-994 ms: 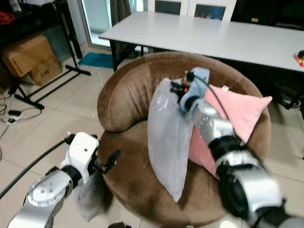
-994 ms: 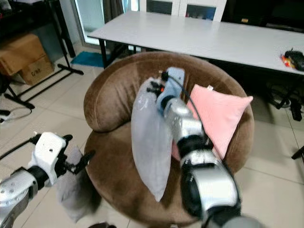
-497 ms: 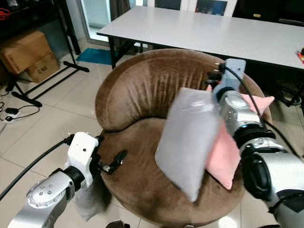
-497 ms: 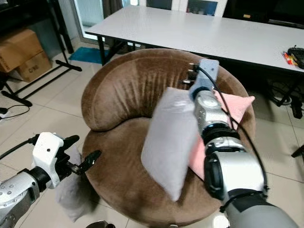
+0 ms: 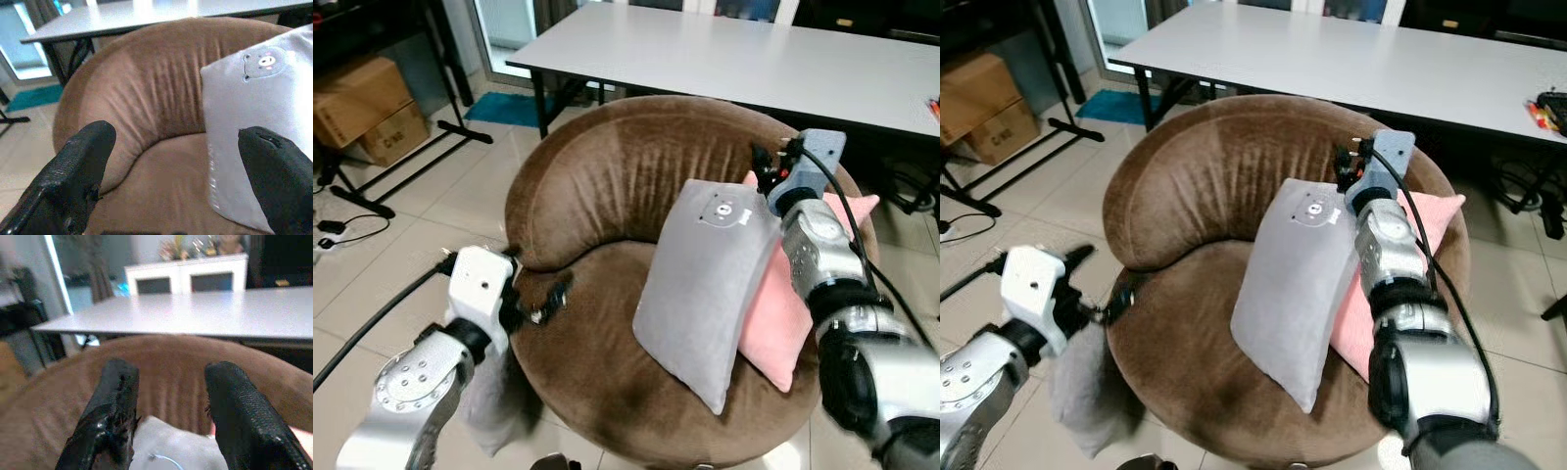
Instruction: Move the pillow to the sofa from floor
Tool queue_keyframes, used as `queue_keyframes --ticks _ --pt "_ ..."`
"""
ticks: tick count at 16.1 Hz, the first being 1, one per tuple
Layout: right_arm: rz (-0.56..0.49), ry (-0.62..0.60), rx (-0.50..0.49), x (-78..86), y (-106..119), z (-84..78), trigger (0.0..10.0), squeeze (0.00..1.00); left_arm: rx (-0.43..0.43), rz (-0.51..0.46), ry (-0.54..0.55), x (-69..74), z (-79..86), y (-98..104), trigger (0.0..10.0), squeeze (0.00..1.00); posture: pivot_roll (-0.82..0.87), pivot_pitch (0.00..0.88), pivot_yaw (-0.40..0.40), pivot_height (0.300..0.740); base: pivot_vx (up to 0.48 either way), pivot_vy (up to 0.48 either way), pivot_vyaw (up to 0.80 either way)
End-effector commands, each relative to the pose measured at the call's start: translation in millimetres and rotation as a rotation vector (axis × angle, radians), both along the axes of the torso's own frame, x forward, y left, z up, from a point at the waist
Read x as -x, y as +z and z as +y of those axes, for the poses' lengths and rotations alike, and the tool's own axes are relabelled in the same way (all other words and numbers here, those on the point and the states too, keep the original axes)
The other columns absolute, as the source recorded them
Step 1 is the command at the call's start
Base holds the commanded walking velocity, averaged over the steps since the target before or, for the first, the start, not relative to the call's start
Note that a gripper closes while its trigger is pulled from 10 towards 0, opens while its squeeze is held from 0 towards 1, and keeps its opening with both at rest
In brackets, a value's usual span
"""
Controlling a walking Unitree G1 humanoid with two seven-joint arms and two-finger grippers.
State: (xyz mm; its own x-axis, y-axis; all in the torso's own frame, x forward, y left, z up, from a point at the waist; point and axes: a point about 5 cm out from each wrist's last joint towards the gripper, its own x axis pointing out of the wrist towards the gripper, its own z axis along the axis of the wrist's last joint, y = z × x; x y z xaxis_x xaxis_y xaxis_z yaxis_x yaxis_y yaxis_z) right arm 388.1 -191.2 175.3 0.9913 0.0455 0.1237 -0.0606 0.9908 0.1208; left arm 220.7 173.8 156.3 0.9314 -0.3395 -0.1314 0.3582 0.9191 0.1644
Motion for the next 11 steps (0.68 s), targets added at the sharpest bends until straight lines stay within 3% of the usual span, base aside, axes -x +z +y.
queue_keyframes --ticks 1,2,3,4,7,10,11 --pt "-0.044 0.054 -0.016 13.6 6 6.2 10.0 1.0 -0.036 -0.031 0.052 -1.2 0.0 0 10.0 0.14 -0.01 0.03 0.012 0.74 0.0 0.0 0.0" --pt "-0.046 0.063 -0.013 19.7 6 8.0 10.0 1.0 -0.046 -0.035 0.063 -1.2 0.1 -1 10.0 0.14 -0.01 0.03 0.012 0.74 0.0 0.0 0.0" --pt "-0.039 0.098 0.005 42.3 3 15.3 10.0 0.58 -0.028 -0.031 0.083 0.5 -0.6 -3 10.0 0.08 -0.02 0.036 0.009 0.74 0.0 0.0 0.0" --pt "-0.029 0.089 0.019 56.1 1 17.6 10.0 0.0 -0.024 -0.038 0.092 2.0 -1.0 -3 10.0 0.04 -0.02 0.041 0.0 0.74 0.0 0.0 0.0" --pt "0.02 0.092 -0.074 82.9 -6 27.4 10.0 0.0 -0.02 -0.055 0.126 4.4 0.3 -2 10.0 0.04 -0.02 0.049 -0.01 0.74 0.0 0.131 0.0" --pt "0.13 0.184 -0.005 113.6 -21 43.1 10.0 0.0 -0.024 -0.057 0.133 5.2 -0.9 -4 10.0 0.04 -0.02 0.049 -0.01 0.74 0.0 0.414 0.0" --pt "0.137 0.186 0.009 115.6 -22 43.7 10.0 0.0 -0.025 -0.056 0.133 4.9 -1.0 -4 10.0 0.04 -0.02 0.056 -0.011 0.74 0.0 0.416 0.0"
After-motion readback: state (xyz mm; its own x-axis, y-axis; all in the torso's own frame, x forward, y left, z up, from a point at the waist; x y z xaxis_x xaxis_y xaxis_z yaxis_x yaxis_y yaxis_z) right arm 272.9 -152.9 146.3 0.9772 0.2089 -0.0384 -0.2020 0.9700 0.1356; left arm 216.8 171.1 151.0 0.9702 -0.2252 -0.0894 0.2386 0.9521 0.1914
